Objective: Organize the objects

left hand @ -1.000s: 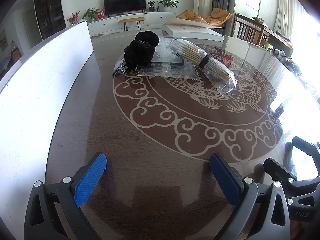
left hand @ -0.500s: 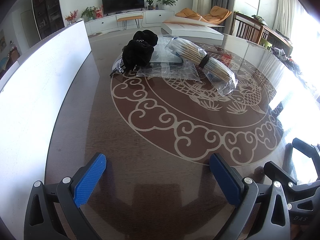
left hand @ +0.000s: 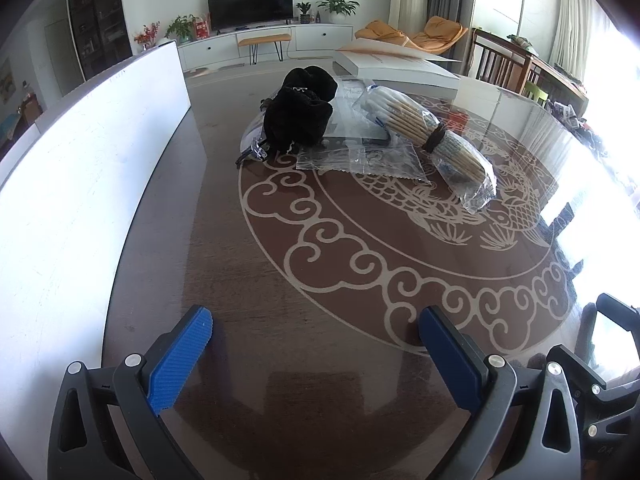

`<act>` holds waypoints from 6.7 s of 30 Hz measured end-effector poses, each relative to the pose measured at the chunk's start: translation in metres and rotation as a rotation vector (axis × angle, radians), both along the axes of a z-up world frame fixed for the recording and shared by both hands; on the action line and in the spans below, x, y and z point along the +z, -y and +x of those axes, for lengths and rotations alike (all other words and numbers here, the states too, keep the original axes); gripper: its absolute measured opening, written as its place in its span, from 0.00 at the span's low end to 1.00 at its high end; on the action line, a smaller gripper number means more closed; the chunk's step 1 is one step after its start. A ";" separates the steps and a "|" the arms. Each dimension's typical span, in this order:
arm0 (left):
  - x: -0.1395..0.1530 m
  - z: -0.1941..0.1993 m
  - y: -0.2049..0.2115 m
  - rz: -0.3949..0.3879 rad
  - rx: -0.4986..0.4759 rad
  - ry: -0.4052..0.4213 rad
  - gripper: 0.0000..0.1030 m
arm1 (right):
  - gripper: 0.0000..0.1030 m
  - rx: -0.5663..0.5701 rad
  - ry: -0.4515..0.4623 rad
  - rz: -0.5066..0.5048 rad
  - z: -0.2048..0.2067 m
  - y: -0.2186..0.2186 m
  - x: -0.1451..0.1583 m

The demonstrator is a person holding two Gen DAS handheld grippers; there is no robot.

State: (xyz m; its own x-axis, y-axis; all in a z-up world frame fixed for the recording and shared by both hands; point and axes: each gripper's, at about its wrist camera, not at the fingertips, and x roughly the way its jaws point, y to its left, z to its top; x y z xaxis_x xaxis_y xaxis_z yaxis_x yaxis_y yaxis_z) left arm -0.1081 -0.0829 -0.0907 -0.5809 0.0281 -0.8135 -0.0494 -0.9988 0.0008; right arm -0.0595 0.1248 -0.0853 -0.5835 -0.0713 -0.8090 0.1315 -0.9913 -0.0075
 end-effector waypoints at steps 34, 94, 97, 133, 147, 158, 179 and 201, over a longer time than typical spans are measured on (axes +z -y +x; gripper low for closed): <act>0.000 0.001 0.000 0.001 0.001 0.000 1.00 | 0.36 0.175 0.039 -0.038 -0.131 0.037 0.012; 0.004 0.028 -0.001 -0.006 -0.013 0.017 1.00 | 1.00 0.009 0.010 -0.004 -0.043 -0.025 0.000; 0.004 0.027 -0.001 -0.006 -0.012 0.016 1.00 | 1.00 0.009 0.010 -0.004 -0.043 -0.025 0.000; 0.070 0.059 0.031 0.270 -0.028 -0.054 0.35 | 0.28 0.103 0.197 -0.216 -0.069 0.006 0.059; 0.145 0.137 0.251 -0.007 0.468 -0.203 0.37 | 0.29 0.631 0.161 -0.458 -0.002 0.293 0.151; 0.118 0.141 0.240 0.020 0.472 -0.177 0.80 | 0.89 0.547 -0.068 -0.274 0.020 0.251 0.138; 0.058 0.098 0.014 0.112 -0.029 -0.058 1.00 | 0.97 0.030 -0.100 0.200 -0.014 0.046 0.017; 0.015 0.061 0.027 0.046 0.037 -0.002 1.00 | 0.98 0.025 -0.070 0.173 -0.016 0.045 0.009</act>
